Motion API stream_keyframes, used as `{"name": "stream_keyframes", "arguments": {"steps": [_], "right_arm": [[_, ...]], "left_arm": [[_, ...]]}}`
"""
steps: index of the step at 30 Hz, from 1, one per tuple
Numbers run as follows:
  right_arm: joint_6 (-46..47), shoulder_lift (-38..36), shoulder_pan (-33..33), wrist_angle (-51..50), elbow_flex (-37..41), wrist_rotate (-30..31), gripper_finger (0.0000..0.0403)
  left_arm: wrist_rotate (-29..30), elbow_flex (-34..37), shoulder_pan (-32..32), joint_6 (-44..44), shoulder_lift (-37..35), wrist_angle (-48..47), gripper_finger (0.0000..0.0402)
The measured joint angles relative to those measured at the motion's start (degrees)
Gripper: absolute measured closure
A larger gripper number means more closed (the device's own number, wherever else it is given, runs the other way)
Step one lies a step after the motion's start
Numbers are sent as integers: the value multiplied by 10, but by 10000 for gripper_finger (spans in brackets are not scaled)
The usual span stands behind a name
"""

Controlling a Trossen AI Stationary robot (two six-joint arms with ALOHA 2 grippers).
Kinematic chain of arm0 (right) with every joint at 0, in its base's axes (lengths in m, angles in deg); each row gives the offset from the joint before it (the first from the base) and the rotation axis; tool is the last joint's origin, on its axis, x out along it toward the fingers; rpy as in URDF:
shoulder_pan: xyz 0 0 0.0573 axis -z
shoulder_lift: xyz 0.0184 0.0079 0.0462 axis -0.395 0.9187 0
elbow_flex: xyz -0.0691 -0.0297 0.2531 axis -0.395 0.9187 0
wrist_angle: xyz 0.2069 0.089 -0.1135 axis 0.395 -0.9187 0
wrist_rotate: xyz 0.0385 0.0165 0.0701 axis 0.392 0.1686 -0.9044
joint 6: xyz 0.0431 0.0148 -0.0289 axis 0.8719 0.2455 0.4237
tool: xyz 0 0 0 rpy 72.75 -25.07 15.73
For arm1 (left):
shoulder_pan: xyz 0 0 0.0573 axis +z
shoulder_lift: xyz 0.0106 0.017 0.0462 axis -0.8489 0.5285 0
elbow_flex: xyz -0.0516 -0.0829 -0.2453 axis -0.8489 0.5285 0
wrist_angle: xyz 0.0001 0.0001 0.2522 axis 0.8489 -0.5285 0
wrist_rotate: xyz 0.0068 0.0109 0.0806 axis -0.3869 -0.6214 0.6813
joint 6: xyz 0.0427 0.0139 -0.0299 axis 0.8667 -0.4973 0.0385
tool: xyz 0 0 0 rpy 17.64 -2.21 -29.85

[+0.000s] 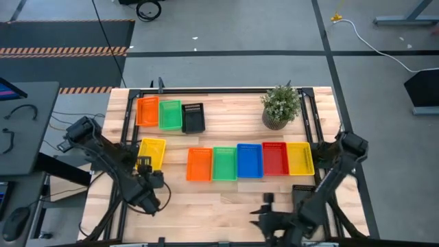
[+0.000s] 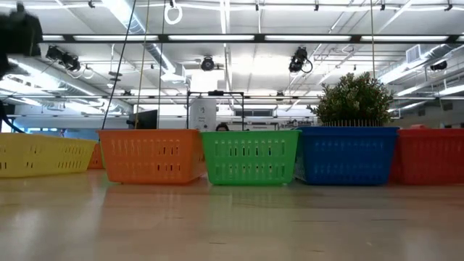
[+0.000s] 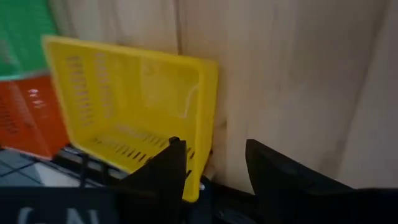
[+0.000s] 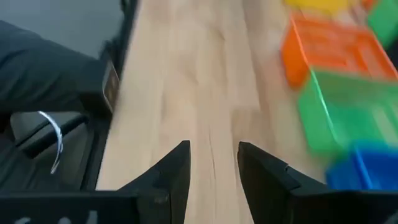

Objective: Stack baskets by color
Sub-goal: Stack the left yellow bin on top of the right yellow bin

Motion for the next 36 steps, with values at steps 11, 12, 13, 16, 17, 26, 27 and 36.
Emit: {"name": "stream_keyframes", "arguments": {"steps": [11, 12, 13, 16, 17, 26, 27, 36], "right_arm": [[-150, -3, 38, 194, 40, -66, 264], [-148, -4, 36, 194, 40, -66, 264], [-145, -4, 35, 195, 40, -66, 264], [-133, -4, 32, 194, 40, -65, 264], [-128, -4, 31, 195, 40, -63, 264], [-184, 0, 131, 230, 40, -119, 264], [-215, 0, 144, 245, 40, -133, 263], [-437, 0, 251, 286, 15, -243, 220]], "left_arm": [[-28, 172, 85, 52, -97, 150, 231], [-41, 181, 92, 60, -104, 165, 233], [-53, 187, 97, 69, -106, 178, 239], [-70, 189, 106, 77, -108, 183, 284], [-75, 183, 107, 81, -108, 184, 308], [-35, 32, 99, 123, -104, 192, 395], [-31, 11, 96, 133, -99, 197, 396], [-37, -136, 75, 274, -2, 219, 398]]}}
